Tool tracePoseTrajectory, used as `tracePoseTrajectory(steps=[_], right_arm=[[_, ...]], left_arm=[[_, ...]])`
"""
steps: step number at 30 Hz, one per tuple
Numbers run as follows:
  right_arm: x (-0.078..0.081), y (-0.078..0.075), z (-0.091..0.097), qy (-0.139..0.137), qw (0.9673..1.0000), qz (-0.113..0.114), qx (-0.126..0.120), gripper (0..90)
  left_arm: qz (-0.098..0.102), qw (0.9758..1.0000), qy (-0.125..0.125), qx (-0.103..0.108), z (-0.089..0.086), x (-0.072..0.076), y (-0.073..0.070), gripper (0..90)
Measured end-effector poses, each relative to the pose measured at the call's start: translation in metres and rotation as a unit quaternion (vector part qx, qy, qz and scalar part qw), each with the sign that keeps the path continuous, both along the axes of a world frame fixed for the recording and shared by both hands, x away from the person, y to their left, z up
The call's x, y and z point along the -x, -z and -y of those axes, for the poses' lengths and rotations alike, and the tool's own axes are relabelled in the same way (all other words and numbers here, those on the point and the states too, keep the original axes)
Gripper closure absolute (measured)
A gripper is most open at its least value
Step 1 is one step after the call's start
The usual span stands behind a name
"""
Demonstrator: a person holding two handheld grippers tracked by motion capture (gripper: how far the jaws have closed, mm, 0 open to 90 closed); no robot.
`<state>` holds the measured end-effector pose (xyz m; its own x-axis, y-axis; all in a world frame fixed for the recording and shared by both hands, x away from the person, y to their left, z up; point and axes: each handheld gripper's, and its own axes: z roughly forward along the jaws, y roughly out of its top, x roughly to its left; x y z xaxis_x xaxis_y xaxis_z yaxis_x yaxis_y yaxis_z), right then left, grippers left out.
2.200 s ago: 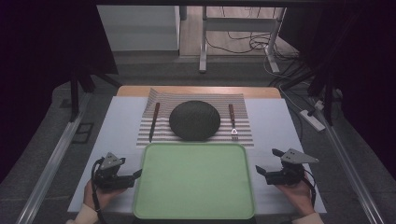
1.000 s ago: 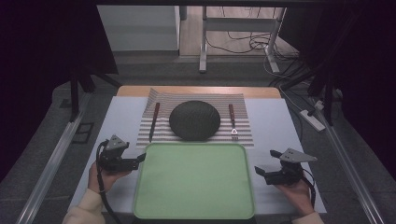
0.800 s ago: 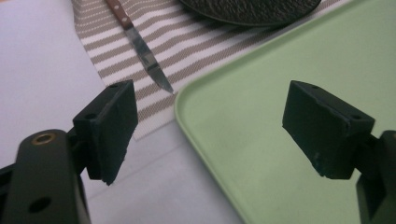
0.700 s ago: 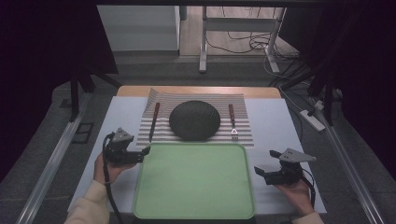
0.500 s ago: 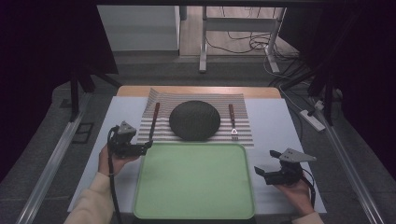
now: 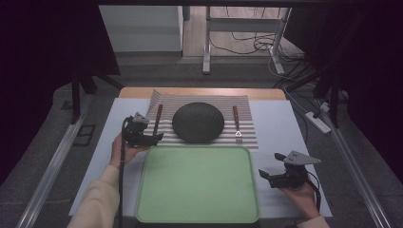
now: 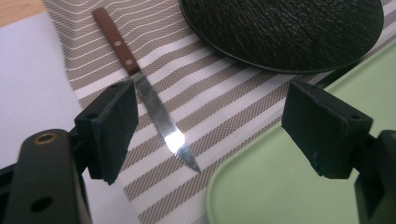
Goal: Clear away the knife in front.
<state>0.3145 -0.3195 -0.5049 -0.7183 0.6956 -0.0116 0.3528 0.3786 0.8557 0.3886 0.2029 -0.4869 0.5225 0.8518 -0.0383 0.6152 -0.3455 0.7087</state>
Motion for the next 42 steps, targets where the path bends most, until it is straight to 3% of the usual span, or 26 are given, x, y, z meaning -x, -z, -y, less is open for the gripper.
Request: tracePoseTrajectory(steps=[5,13,14,16,17,18,24,33,42], right_arm=[[0.000,0.000,0.000,0.002,1.0000,0.000,0.001,6.2],[-0.001,0.000,0.001,0.001,1.0000,-0.001,0.000,6.3],[0.000,0.000,0.001,0.001,1.0000,0.000,0.001,6.3],[0.000,0.000,0.001,0.001,1.0000,-0.001,0.001,6.3],[0.000,0.000,0.001,0.001,1.0000,-0.001,0.001,6.3],[0.000,0.000,0.001,0.001,1.0000,-0.001,0.001,6.3],[0.000,-0.001,0.001,0.000,1.0000,0.004,-0.002,6.3],[0.000,-0.001,0.001,0.001,1.0000,0.003,0.001,6.4],[0.001,-0.001,0.002,0.002,1.0000,0.004,-0.003,6.4]], left_arm=[[-0.004,1.0000,0.003,-0.002,0.007,-0.014,0.003,20.7],[-0.031,0.9993,0.016,-0.013,0.015,-0.027,0.015,25.5],[-0.034,0.9992,0.019,-0.010,0.015,-0.028,0.017,29.0],[-0.038,0.9989,0.027,-0.009,0.014,-0.028,0.019,44.5],[-0.041,0.9986,0.032,-0.008,0.014,-0.028,0.020,57.8],[-0.043,0.9984,0.036,-0.010,0.014,-0.028,0.021,57.8],[-0.060,0.9968,0.050,-0.014,0.013,-0.030,0.029,88.1],[-0.083,0.9943,0.059,-0.030,0.010,-0.031,0.043,88.6],[-0.084,0.9950,0.047,-0.026,-0.005,-0.029,0.044,88.6]])
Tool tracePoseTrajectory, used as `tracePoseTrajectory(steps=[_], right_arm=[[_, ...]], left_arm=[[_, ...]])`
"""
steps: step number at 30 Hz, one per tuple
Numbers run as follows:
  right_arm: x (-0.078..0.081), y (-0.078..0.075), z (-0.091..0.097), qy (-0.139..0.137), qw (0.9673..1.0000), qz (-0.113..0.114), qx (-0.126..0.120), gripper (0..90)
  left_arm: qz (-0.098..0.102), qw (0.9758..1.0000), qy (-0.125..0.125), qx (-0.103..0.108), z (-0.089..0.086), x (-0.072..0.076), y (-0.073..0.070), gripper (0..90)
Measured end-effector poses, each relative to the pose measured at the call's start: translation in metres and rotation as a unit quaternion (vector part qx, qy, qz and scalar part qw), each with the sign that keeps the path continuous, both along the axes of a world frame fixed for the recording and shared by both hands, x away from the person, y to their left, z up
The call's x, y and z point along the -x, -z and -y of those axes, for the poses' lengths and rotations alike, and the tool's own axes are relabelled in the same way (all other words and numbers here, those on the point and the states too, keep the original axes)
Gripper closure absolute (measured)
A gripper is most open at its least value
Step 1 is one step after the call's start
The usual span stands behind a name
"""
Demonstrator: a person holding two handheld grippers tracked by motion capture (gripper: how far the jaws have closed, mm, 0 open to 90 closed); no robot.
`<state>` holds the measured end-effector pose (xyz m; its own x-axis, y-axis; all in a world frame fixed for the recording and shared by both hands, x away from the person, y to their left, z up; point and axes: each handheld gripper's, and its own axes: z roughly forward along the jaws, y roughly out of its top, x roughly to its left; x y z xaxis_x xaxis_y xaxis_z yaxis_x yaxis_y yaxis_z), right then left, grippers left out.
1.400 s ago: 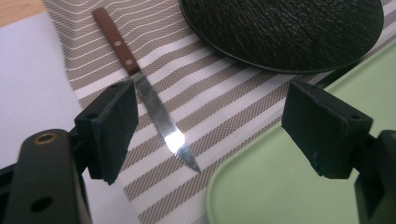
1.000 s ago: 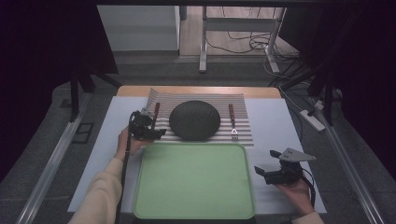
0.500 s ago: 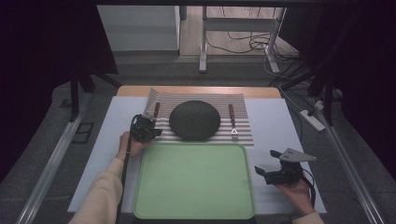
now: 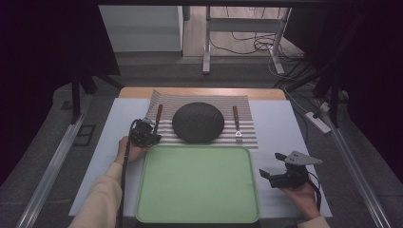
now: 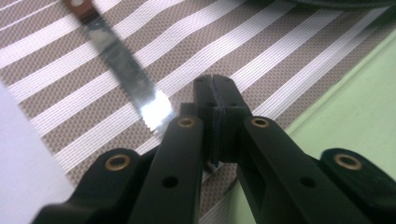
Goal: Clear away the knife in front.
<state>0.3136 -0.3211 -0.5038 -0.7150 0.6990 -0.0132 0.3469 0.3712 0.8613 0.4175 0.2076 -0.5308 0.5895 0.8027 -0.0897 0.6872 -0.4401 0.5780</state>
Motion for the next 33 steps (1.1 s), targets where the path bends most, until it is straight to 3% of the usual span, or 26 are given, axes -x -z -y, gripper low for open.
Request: tracePoseTrajectory(steps=[7,23,29,33], right_arm=[[0.000,0.001,-0.001,0.001,1.0000,0.000,0.002,6.4],[0.000,0.000,0.000,0.001,1.0000,0.000,0.002,6.4],[0.000,0.001,-0.001,0.000,1.0000,-0.001,0.006,6.6],[0.000,0.001,0.000,0.001,1.0000,-0.001,0.004,6.6]], left_arm=[[-0.009,0.9999,-0.008,0.008,-0.019,0.004,0.000,88.6],[-0.002,0.9993,-0.036,-0.013,-0.051,0.009,0.000,88.3],[-0.004,0.9988,-0.047,-0.007,-0.061,0.009,0.001,88.4],[0.014,0.9986,-0.049,0.012,-0.061,0.007,-0.006,88.6]])
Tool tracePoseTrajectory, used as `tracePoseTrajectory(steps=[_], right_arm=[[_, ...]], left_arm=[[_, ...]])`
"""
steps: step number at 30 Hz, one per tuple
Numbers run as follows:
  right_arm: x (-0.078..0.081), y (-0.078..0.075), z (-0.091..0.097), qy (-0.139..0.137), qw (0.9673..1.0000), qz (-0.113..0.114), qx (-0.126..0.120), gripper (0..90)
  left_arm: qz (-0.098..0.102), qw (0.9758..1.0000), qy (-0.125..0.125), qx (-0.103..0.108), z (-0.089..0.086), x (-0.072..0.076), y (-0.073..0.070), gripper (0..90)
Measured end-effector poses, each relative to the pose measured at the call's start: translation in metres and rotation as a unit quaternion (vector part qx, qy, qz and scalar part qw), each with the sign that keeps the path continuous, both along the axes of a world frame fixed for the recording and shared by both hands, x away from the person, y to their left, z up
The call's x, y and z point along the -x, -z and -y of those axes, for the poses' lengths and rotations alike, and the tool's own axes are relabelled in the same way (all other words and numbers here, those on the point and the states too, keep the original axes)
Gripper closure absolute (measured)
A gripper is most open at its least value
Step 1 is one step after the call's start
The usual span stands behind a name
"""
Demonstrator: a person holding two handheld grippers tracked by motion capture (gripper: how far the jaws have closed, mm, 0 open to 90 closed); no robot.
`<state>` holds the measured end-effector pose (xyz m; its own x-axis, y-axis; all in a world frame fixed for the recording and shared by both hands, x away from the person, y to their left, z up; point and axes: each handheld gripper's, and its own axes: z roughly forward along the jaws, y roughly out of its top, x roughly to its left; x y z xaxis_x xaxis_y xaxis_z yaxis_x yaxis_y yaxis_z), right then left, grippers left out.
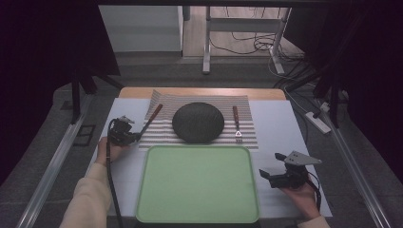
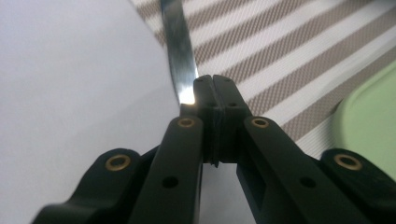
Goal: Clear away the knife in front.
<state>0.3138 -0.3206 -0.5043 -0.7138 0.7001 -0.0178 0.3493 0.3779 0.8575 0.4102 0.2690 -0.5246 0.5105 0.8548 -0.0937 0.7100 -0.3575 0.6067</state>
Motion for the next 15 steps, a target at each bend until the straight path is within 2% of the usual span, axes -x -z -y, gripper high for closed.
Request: tracePoseTrajectory(steps=[3,7,9,11,15], right_arm=[[-0.001,0.000,0.000,0.001,1.0000,-0.001,0.002,6.6],[-0.001,0.000,0.000,0.003,1.0000,0.000,0.005,6.6],[-0.001,0.000,0.000,0.004,1.0000,0.001,0.007,6.6],[-0.001,0.001,0.000,0.005,1.0000,0.000,0.008,6.6],[-0.001,0.002,0.000,0.008,0.9999,-0.001,0.010,6.6]], left_arm=[[0.021,0.9998,-0.001,0.006,0.004,-0.005,-0.007,88.6],[0.033,0.9995,-0.002,0.002,0.011,-0.021,-0.010,88.6],[0.034,0.9994,-0.007,-0.002,0.013,-0.033,-0.009,88.5],[0.033,0.9994,-0.013,0.002,0.015,-0.046,-0.009,88.5],[0.029,0.9993,-0.018,-0.015,0.017,-0.071,-0.012,88.5]])
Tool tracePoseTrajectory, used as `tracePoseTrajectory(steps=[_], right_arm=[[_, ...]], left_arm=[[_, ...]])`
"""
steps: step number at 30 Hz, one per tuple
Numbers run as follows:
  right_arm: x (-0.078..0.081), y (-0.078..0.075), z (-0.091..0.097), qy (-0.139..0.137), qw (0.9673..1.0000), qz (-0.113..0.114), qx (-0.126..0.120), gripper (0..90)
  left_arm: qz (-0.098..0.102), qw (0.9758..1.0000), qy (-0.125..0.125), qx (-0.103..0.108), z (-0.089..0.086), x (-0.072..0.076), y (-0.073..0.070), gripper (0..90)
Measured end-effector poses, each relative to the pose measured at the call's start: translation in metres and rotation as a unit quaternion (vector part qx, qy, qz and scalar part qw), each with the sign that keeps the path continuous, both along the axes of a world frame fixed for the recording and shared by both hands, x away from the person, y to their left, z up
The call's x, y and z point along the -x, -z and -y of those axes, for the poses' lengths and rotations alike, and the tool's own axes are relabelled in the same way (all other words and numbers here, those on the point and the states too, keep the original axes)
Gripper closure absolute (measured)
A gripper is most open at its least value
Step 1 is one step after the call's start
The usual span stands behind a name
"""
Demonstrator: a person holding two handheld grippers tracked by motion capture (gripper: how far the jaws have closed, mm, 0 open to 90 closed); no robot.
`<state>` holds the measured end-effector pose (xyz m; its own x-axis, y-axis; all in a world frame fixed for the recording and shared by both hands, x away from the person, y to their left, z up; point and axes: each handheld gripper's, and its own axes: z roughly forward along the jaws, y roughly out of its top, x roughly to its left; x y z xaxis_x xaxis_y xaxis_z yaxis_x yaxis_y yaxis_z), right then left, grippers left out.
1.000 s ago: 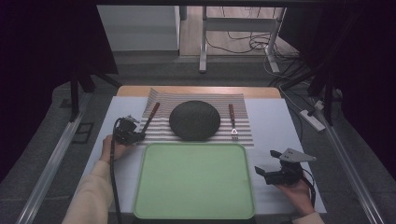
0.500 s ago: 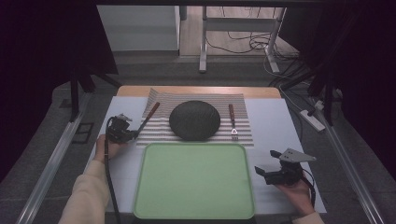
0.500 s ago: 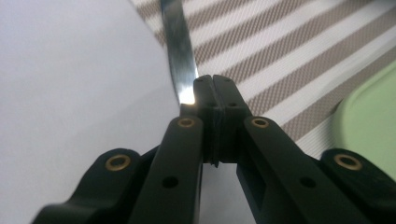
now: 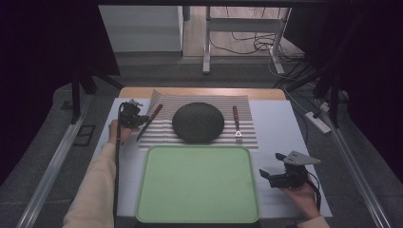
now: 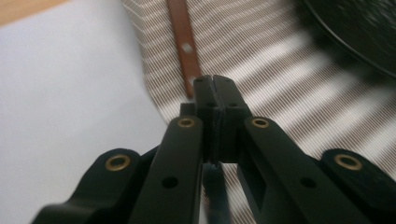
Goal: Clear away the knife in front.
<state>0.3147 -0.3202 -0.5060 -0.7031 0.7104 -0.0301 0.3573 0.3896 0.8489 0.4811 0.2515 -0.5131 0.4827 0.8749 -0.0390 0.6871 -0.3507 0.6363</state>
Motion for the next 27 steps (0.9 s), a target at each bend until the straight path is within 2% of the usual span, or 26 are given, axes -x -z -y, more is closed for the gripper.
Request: tracePoseTrajectory(steps=[7,13,17,21,27], right_arm=[[0.000,0.000,0.002,0.002,1.0000,-0.003,-0.003,6.6],[0.000,0.002,0.002,-0.002,1.0000,-0.004,-0.007,6.7],[0.000,0.003,0.000,-0.006,1.0000,-0.005,-0.004,6.8],[0.000,0.002,0.001,-0.005,0.9999,-0.006,-0.008,6.7],[0.001,0.002,0.002,-0.006,0.9999,-0.007,-0.005,6.7]], left_arm=[[-0.008,0.9999,-0.009,-0.012,0.002,-0.036,0.003,88.5],[-0.015,0.9996,-0.007,-0.022,0.008,-0.054,0.012,88.5],[-0.024,0.9994,-0.006,-0.025,0.010,-0.060,0.018,88.5],[-0.020,0.9995,0.006,-0.025,0.015,-0.061,0.019,88.6],[-0.028,0.9991,0.029,-0.010,0.025,-0.058,0.018,88.6]])
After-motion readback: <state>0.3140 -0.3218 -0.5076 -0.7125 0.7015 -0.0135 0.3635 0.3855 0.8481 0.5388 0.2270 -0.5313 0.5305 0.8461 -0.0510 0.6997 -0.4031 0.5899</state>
